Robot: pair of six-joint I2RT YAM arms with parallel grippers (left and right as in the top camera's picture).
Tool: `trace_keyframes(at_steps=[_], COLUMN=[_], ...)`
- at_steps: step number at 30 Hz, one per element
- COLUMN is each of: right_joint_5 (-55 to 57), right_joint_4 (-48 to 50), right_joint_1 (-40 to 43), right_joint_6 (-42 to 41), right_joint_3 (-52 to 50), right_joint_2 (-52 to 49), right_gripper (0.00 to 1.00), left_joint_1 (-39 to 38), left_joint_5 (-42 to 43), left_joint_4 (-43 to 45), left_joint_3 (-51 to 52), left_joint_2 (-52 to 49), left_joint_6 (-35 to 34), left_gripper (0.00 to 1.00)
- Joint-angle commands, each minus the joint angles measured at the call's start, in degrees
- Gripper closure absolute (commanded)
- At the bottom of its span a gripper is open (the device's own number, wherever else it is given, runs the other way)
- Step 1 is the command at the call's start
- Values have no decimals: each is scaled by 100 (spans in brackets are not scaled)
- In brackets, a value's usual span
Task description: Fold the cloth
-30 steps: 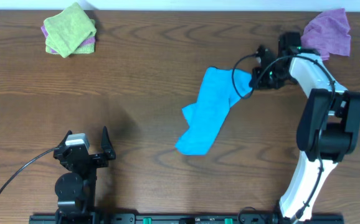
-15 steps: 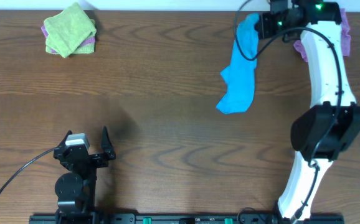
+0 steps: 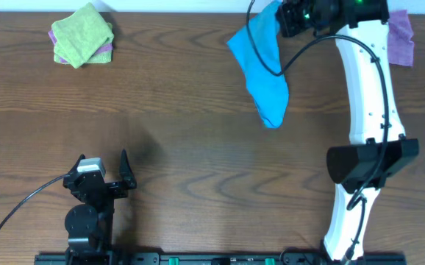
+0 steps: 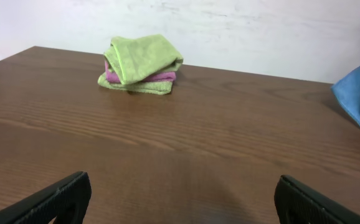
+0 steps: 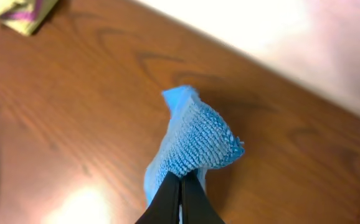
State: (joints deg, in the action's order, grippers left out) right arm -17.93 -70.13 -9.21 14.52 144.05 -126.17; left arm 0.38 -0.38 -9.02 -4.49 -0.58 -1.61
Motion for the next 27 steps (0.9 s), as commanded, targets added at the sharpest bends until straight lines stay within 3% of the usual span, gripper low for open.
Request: trace_keyframes(at_steps=[1, 9, 27], right_joint_5=[-247, -245, 17], right_joint_4=[-199, -492, -730], right_joint_1=[-334, -1231, -2234], right_joint_6=[98, 337, 487], right_joint_3=[114, 114, 114], right_joint_2=[70, 129, 1246], right_gripper=[99, 99, 99], left_joint_1=[35, 35, 35], left_joint_5=[0, 0, 0], left_joint_4=[-79, -79, -79], left_joint_3=[179, 179, 179], left_joint_2=[37, 37, 37], left_joint_6=[35, 35, 35], left_gripper=[5, 5, 5])
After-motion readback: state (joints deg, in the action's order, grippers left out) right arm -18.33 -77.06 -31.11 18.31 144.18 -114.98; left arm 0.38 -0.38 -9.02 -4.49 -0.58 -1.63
